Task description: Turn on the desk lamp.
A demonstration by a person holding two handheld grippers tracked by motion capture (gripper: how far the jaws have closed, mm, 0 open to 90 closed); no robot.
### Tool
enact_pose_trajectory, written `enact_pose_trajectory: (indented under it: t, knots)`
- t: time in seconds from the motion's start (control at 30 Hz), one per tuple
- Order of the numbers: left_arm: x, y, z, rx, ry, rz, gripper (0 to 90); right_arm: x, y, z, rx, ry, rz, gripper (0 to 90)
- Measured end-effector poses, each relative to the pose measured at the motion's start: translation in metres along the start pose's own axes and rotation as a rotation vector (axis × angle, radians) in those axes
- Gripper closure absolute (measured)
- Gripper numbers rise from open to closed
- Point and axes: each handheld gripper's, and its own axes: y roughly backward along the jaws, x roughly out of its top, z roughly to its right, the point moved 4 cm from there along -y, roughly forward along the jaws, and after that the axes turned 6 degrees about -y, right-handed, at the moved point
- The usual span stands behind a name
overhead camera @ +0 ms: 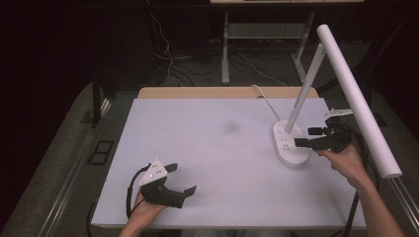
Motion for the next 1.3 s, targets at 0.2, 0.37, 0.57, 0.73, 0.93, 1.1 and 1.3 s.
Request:
enact_pose_trajectory:
  t: [0.2, 0.37, 0.57, 0.73, 0.93, 1.1, 1.3]
  knots:
    - [0.0, 0.0, 0.0, 0.0, -0.002, -0.001, 0.0, 0.001, -0.002, 0.012, -0.015, -0.014, -0.003, 13.8]
    - [0.0, 0.0, 0.0, 0.0, 0.0, -0.001, 0.0, 0.003, -0.001, 0.018, -0.046, -0.003, 0.018, 25.3]
    - [0.0, 0.0, -0.001, 0.004, -0.003, 0.0, 0.0, 0.005, -0.002, 0.026, -0.086, -0.006, 0.02, 40.1]
    - [0.0, 0.0, 0.0, 0.006, -0.003, 0.0, 0.0, 0.011, -0.003, 0.032, -0.094, -0.015, 0.013, 51.2]
    - [0.0, 0.0, 0.0, 0.006, -0.003, 0.001, 0.0, 0.018, -0.003, 0.039, -0.108, -0.037, 0.02, 62.4]
    - [0.0, 0.0, 0.0, 0.007, -0.004, -0.001, 0.0, 0.024, -0.004, 0.045, -0.104, -0.05, 0.023, 73.4]
    - [0.0, 0.0, 0.001, 0.009, -0.014, -0.007, 0.0, 0.029, -0.007, 0.051, -0.128, -0.061, 0.03, 86.2]
